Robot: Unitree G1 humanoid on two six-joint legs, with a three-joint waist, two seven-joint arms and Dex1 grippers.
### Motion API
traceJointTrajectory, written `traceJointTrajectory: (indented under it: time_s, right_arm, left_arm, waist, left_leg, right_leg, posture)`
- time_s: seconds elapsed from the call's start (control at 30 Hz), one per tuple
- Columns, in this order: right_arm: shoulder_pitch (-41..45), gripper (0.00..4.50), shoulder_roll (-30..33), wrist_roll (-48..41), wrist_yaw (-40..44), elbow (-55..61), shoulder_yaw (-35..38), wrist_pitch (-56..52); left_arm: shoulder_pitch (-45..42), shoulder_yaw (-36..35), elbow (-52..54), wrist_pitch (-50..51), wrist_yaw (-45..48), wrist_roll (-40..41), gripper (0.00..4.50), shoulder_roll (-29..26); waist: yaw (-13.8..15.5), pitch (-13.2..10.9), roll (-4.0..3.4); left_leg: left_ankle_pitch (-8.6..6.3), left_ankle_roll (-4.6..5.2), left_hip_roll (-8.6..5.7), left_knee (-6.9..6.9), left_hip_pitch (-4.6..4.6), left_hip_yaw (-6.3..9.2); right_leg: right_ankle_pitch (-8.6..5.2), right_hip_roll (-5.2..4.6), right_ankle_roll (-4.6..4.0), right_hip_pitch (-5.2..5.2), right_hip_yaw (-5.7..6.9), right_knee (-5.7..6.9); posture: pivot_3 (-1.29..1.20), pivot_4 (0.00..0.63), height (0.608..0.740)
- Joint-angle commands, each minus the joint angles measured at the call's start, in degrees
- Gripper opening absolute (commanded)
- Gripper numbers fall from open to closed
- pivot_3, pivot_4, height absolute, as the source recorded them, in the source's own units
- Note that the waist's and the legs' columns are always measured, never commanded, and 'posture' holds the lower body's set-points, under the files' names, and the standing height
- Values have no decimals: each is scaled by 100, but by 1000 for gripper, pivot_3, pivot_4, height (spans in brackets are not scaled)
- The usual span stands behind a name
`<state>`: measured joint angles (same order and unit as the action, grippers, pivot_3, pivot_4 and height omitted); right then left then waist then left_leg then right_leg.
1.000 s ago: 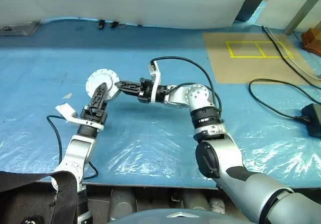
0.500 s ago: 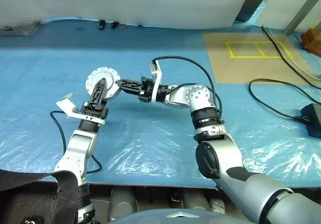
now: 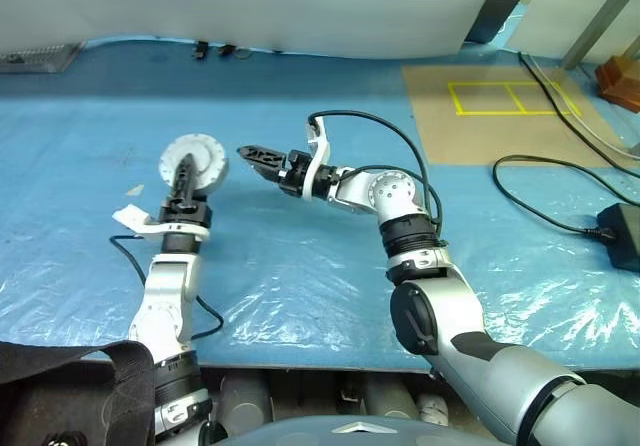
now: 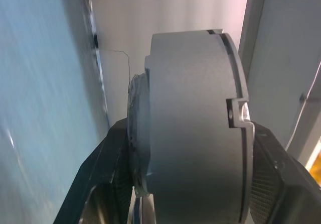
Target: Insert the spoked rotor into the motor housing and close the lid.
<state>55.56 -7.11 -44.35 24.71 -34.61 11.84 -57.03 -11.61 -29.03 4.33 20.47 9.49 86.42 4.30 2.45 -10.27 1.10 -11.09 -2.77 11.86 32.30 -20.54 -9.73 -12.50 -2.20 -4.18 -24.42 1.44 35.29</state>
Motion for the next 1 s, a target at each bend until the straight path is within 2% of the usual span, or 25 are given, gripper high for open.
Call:
traceJointTrajectory:
  time_s: [0.03, 0.2, 0.33, 0.6, 0.8, 0.97, 1.0]
  right_arm:
    - [88, 3754, -133, 208, 165, 458, -338, 150]
    - [144, 3754, -98, 212, 204, 807, -432, 67]
    - [203, 3754, -156, 11, 124, 860, -171, -19]
    - [177, 3754, -162, -9, 75, 971, -155, -43]
    - [181, 3792, -144, 22, 90, 984, -186, -60]
    - [190, 3792, -89, 108, 149, 935, -251, -7]
    - [189, 3792, -80, 142, 168, 927, -280, 22]
  left_arm:
    - [-508, -519, -361, -766, 132, -218, 2651, -186]
    - [-1307, -935, -2173, -1627, 174, -1262, 2651, -1038]
    - [-1644, -980, -3248, -1708, 218, -1804, 2651, -1452]
    - [-1706, -1171, -3488, -1792, 178, -2212, 2651, -1387]
    - [-1620, -1398, -3418, -2050, -3, -2380, 4381, -1366]
    - [-1499, -1385, -3118, -2429, -125, -2712, 4479, -1370]
    - [-1432, -1321, -3114, -2674, -147, -3014, 4479, -1424]
  waist:
    - [12, -1, 0]
    - [30, 0, 12]
    - [47, 2, 20]
    - [150, 2, 21]
    - [141, 2, 21]
    - [119, 2, 20]
    - [122, 2, 20]
  left_leg:
    - [0, 0, -3, 0, 0, 1]
    - [1, 1, -7, 2, -1, 12]
    - [1, 0, -15, 4, -9, 25]
    - [1, -1, -9, 12, -13, 30]
    - [1, -1, -9, 22, 0, 29]
    - [1, -1, -8, 27, 12, 29]
    - [1, -1, -8, 26, 11, 29]
  right_leg:
    - [0, -1, 0, 0, 0, 0]
    - [3, -2, 6, 1, 4, 0]
    - [9, -7, 17, 1, 4, -6]
    - [10, -8, 15, 1, 14, 4]
    - [9, -9, 14, 4, 6, 24]
    - [8, -9, 12, 11, 2, 31]
    - [8, -9, 12, 11, 2, 30]
  posture:
    - [0, 150, 740]
    - [0, 150, 740]
    - [0, 150, 740]
    - [0, 150, 740]
    - [0, 150, 740]
    - [0, 150, 740]
    - [0, 150, 740]
